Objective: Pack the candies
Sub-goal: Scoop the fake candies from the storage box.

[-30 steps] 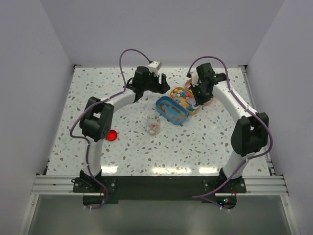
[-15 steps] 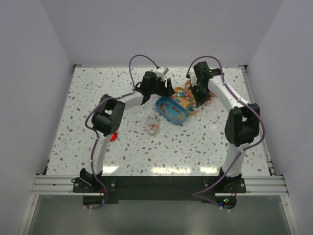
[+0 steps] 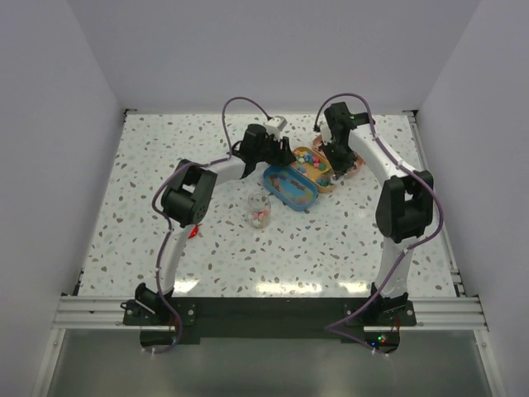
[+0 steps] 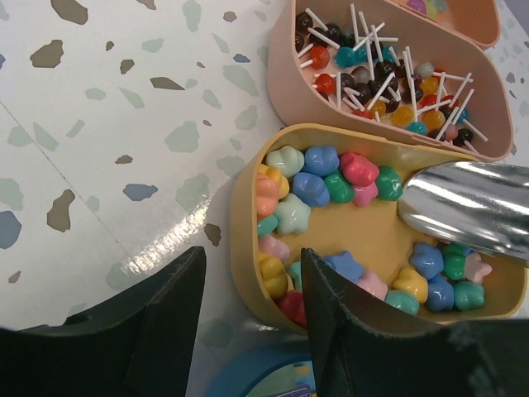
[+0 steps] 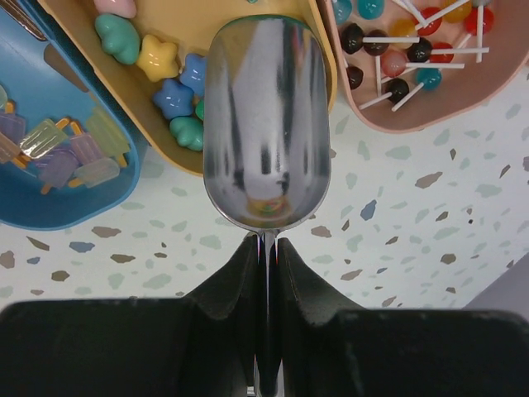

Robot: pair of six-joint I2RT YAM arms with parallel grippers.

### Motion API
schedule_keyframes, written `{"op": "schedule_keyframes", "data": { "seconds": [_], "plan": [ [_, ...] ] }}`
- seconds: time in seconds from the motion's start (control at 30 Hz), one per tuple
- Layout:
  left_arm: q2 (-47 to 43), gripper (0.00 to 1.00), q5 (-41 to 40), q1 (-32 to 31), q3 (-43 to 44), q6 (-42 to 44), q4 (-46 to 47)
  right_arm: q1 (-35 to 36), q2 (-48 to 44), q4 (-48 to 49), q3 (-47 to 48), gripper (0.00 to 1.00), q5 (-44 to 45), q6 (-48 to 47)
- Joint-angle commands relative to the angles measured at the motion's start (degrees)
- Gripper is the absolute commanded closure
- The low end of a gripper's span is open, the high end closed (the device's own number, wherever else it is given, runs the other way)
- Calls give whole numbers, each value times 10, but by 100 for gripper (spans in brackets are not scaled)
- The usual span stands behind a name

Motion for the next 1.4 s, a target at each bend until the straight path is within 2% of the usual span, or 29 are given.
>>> {"op": "schedule_keyframes", "data": {
  "seconds": [0.0,0.47,0.87,1.13,1.37],
  "plan": [
    [4,46,20,-2,22,0,32,8,11,21,16,100,14,-43],
    [4,59,60,-2,22,2,44,16,27,92,23,100,-55,-142],
    [-1,59,82,-2,19,2,53,23,58,78,34,100,-33,-214],
    [-5,61,92,-4,21,1,58,36,53,94,19,100,-66,-291],
    [-8,61,98,-8,22,1,56,42,71,116,17,100,-83,-311]
  ]
}}
